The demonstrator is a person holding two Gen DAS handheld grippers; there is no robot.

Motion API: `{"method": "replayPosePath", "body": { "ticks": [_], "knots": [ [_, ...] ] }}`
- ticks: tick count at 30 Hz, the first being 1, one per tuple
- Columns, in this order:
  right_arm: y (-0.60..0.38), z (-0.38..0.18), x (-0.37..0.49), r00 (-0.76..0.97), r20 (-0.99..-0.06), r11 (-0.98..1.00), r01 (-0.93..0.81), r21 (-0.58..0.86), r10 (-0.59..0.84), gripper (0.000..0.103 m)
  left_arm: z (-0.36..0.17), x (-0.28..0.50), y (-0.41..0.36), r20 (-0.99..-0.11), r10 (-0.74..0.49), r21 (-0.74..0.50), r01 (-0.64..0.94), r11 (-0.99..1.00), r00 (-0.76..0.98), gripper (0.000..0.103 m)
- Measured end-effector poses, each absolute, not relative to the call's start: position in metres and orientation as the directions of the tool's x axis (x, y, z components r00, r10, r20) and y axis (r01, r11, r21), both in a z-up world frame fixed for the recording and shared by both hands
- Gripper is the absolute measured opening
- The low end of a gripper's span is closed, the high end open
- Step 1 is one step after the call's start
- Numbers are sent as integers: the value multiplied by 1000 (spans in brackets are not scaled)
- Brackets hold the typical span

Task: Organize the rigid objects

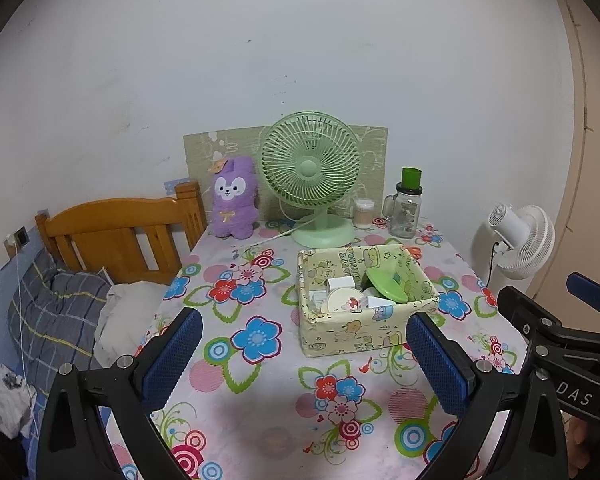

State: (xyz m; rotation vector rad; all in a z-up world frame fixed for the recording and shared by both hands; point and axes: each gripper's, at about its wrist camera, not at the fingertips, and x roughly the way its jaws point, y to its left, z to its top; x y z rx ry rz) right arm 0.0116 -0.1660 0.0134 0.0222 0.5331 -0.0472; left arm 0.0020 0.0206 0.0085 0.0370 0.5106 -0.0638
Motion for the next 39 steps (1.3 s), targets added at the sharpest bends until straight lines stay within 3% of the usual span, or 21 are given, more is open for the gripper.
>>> {"method": "replayPosePath", "body": {
  "ticks": [39],
  "knots": [
    [-163, 15, 4, 881, -468, 997, 70, -12, -68, 103, 8, 1, 21, -497, -74, -17, 75, 997, 865, 103]
  ]
}}
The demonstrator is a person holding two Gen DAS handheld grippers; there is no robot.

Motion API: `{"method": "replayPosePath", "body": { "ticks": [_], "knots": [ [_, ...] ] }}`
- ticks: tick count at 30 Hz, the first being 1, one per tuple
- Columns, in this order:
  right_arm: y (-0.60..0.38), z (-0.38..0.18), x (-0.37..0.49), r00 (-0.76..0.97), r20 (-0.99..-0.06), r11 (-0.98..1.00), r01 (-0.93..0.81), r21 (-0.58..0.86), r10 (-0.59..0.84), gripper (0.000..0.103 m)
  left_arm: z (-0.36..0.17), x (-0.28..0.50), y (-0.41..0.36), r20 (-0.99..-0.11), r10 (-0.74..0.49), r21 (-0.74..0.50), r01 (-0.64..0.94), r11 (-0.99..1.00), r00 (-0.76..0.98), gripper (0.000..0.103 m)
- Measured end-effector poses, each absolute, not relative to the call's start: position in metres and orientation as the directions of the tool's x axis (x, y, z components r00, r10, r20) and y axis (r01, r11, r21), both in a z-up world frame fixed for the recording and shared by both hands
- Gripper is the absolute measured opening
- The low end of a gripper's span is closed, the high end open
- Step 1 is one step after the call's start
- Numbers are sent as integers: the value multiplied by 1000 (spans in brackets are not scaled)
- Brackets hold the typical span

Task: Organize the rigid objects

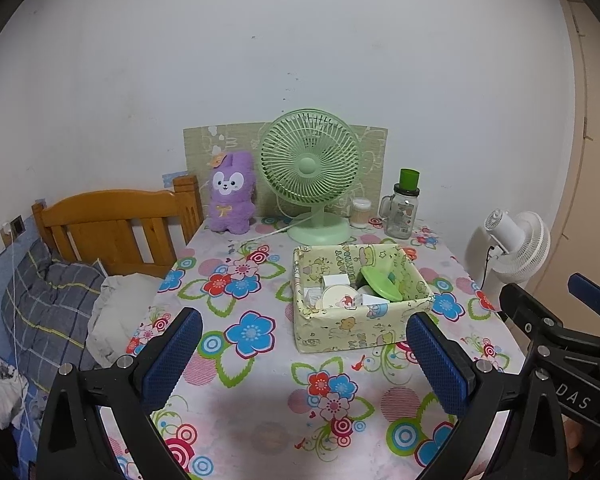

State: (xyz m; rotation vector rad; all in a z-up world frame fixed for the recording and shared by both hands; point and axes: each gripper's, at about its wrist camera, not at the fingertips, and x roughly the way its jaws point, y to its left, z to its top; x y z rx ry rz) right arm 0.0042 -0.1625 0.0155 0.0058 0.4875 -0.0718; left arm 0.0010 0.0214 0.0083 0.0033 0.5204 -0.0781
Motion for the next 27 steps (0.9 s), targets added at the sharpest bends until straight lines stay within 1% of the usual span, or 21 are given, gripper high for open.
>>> {"method": "replayPosePath", "body": {
  "ticks": [27],
  "knots": [
    [-156, 16, -2, 895, -437, 996, 88, -21, -88, 103, 8, 2, 30, -494, -100, -15, 106, 994, 864, 103]
  ]
}}
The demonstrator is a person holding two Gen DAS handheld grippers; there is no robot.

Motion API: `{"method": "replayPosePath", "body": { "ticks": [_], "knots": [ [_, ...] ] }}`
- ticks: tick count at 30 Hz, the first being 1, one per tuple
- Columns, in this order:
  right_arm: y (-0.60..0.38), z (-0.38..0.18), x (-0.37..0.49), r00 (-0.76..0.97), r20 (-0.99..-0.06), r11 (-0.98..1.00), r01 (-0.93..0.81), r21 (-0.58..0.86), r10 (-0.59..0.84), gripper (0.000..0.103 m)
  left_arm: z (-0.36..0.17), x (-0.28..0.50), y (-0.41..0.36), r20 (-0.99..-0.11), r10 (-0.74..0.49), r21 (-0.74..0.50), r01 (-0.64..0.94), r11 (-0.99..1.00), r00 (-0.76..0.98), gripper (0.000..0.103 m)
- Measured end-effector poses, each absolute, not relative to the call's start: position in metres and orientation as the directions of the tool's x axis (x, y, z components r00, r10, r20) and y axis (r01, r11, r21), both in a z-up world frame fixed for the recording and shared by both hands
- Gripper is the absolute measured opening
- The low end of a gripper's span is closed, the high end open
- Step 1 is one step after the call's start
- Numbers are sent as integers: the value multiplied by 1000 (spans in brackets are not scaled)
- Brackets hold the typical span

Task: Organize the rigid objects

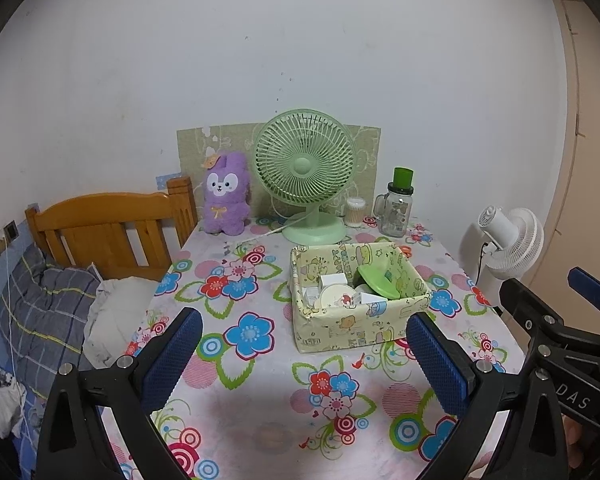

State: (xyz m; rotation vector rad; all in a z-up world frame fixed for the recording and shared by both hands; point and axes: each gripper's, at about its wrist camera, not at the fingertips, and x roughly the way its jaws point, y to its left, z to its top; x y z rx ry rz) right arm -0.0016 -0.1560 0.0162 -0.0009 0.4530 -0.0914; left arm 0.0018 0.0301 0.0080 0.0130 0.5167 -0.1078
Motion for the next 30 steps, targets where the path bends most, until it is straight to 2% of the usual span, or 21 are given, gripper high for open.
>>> {"method": "replayPosePath", "body": {
  "ticks": [30],
  "knots": [
    [-156, 18, -2, 896, -434, 996, 92, -17, -90, 103, 8, 2, 32, -490, -114, -23, 117, 993, 864, 103]
  ]
}}
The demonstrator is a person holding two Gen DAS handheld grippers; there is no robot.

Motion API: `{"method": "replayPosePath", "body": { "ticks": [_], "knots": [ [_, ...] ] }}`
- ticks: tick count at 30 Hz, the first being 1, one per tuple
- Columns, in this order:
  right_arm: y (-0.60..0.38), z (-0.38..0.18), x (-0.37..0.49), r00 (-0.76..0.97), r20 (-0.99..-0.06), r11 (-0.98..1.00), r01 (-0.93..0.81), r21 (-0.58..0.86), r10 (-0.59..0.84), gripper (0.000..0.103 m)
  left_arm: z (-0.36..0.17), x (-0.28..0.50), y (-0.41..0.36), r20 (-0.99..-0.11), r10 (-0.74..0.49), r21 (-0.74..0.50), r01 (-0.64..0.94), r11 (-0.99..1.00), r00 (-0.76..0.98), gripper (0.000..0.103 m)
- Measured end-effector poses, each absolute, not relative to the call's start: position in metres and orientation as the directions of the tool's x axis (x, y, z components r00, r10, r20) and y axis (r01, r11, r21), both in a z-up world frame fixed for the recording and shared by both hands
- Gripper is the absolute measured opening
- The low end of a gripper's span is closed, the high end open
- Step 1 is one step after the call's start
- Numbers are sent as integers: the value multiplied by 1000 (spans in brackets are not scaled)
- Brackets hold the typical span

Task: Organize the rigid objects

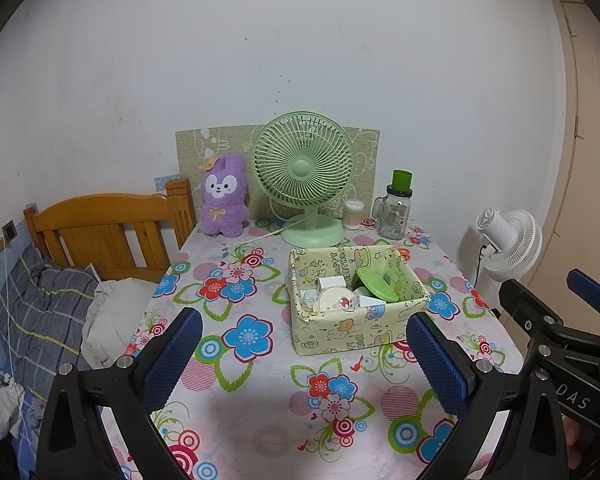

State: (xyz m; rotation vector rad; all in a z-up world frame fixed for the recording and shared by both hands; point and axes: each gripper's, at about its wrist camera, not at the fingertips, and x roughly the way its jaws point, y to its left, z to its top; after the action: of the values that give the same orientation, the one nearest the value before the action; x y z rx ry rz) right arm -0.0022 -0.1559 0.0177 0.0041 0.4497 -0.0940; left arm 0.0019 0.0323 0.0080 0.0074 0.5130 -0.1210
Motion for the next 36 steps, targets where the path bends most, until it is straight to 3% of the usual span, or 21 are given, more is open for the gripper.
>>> {"method": "replayPosePath", "body": {
  "ticks": [36],
  "knots": [
    [-156, 15, -3, 896, -435, 996, 91, -15, -89, 103, 8, 2, 32, -491, -113, -24, 117, 993, 864, 103]
  ]
}}
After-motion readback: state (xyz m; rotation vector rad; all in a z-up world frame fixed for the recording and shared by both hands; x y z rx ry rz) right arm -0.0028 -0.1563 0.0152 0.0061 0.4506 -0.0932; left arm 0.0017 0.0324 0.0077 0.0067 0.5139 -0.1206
